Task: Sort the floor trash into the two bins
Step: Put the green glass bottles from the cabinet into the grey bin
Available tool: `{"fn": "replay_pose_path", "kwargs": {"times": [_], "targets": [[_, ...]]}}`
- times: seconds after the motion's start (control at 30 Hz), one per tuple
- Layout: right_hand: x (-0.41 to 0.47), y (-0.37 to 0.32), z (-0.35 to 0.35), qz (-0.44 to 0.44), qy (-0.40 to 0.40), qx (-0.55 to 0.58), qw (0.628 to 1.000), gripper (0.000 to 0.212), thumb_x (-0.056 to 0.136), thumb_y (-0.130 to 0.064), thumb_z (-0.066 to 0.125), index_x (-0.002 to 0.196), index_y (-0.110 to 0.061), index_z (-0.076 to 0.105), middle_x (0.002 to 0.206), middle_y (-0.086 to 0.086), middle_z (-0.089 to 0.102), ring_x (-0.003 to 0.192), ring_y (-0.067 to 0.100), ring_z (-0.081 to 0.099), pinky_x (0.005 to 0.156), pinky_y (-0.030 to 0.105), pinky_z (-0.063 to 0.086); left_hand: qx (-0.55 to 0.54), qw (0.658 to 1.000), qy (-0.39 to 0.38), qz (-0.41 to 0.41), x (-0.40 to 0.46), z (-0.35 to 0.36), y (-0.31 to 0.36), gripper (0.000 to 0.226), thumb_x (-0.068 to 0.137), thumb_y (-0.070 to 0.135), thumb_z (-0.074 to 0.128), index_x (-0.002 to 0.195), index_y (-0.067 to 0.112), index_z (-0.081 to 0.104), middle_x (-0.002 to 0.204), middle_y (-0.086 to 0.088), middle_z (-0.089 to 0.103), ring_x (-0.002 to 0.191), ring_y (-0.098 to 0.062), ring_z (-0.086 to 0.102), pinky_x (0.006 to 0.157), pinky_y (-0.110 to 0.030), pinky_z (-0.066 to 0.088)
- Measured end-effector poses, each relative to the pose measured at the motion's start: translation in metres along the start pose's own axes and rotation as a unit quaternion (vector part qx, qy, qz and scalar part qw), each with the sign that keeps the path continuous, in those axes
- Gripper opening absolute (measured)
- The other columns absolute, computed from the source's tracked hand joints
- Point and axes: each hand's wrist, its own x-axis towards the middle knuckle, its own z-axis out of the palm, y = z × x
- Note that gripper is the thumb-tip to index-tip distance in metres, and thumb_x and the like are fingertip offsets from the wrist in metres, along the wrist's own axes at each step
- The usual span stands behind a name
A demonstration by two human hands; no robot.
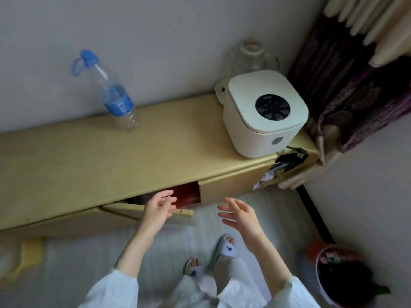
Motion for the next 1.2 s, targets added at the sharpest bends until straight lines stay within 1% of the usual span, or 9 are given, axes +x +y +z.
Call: {"fn": "replay_pose_path", "kwargs": {"times": [0.33,0.53,0.6,0.7,0.77,0.87,0.97,1.03,1.2], "targets": [[0.089,-0.121,0.098,-0.096,-0.129,-0.191,0.968,0.021,0.096,-0.022,0.048,0.11,-0.012,0.06,0.091,0.003,0.069,0.084,0.019,0.065,0.079,0.03,0.052,-0.1,0.984,0.145,0.011,0.059,-0.07,0.041,0.017,0.097,0.011,0.043,0.108,0.016,0.054,0.104,-0.006,0.061,0.088,-0.021,0.061,0.075,-0.028,0.049],[0.112,-0.19,0.169,-0.22,-0.154,-0.326,0.907,0.025,0.095,-0.02,0.05,0.116,-0.01,0.059,0.101,0.008,0.068,0.086,0.02,0.065,0.084,0.037,0.052,-0.138,0.969,0.201,0.028,0.108,-0.118,0.064,0.019,0.097,0.01,0.043,0.11,0.014,0.056,0.105,-0.007,0.061,0.084,-0.019,0.061,0.074,-0.028,0.048],[0.123,-0.211,0.195,-0.264,-0.135,-0.367,0.882,0.029,0.093,-0.023,0.054,0.119,-0.012,0.057,0.104,0.007,0.067,0.093,0.023,0.065,0.087,0.04,0.053,-0.131,0.968,0.211,0.035,0.13,-0.134,0.07,0.017,0.096,0.009,0.045,0.107,0.014,0.056,0.105,-0.007,0.061,0.09,-0.025,0.061,0.085,-0.036,0.049],[0.133,-0.243,0.238,-0.321,-0.116,-0.406,0.848,0.04,0.09,-0.023,0.059,0.127,-0.012,0.05,0.108,0.002,0.059,0.092,0.015,0.059,0.082,0.027,0.047,-0.117,0.972,0.197,0.048,0.156,-0.157,0.083,0.014,0.094,0.009,0.048,0.098,0.019,0.056,0.105,-0.007,0.062,0.098,-0.028,0.059,0.095,-0.044,0.044],[0.138,-0.266,0.281,-0.376,-0.094,-0.421,0.82,0.047,0.089,-0.024,0.06,0.133,-0.013,0.045,0.12,0.004,0.055,0.098,0.016,0.055,0.088,0.023,0.043,-0.114,0.974,0.185,0.059,0.173,-0.181,0.092,0.019,0.093,0.007,0.049,0.093,0.024,0.056,0.103,-0.007,0.062,0.093,-0.025,0.058,0.093,-0.044,0.045],[0.148,-0.286,0.337,-0.453,-0.069,-0.484,0.746,0.061,0.091,-0.028,0.057,0.144,-0.014,0.031,0.147,0.011,0.031,0.13,0.027,0.037,0.109,0.033,0.03,-0.108,0.973,0.19,0.077,0.191,-0.21,0.098,0.019,0.09,0.01,0.053,0.091,0.029,0.057,0.099,-0.001,0.062,0.095,-0.028,0.059,0.092,-0.046,0.045],[0.16,-0.289,0.372,-0.455,-0.074,-0.579,0.673,0.064,0.093,-0.033,0.052,0.147,-0.022,0.021,0.156,0.004,0.012,0.139,0.029,0.02,0.11,0.041,0.029,-0.128,0.968,0.202,0.083,0.208,-0.228,0.096,0.019,0.092,0.004,0.049,0.1,0.019,0.057,0.099,-0.005,0.061,0.092,-0.029,0.06,0.082,-0.039,0.049],[0.167,-0.285,0.38,-0.441,-0.074,-0.632,0.633,0.055,0.094,-0.03,0.05,0.144,-0.022,0.028,0.154,0.003,0.018,0.134,0.03,0.027,0.105,0.041,0.036,-0.144,0.966,0.198,0.085,0.213,-0.229,0.097,0.021,0.094,0.0,0.044,0.102,0.014,0.056,0.097,-0.007,0.06,0.079,-0.022,0.059,0.068,-0.027,0.048],[0.159,-0.266,0.349,-0.461,-0.014,-0.592,0.661,0.035,0.092,-0.017,0.053,0.127,-0.015,0.05,0.128,0.01,0.041,0.112,0.029,0.044,0.087,0.035,0.044,-0.147,0.972,0.164,0.076,0.216,-0.21,0.094,0.022,0.095,0.0,0.04,0.101,0.013,0.056,0.099,-0.008,0.059,0.08,-0.021,0.058,0.066,-0.026,0.044]]}}
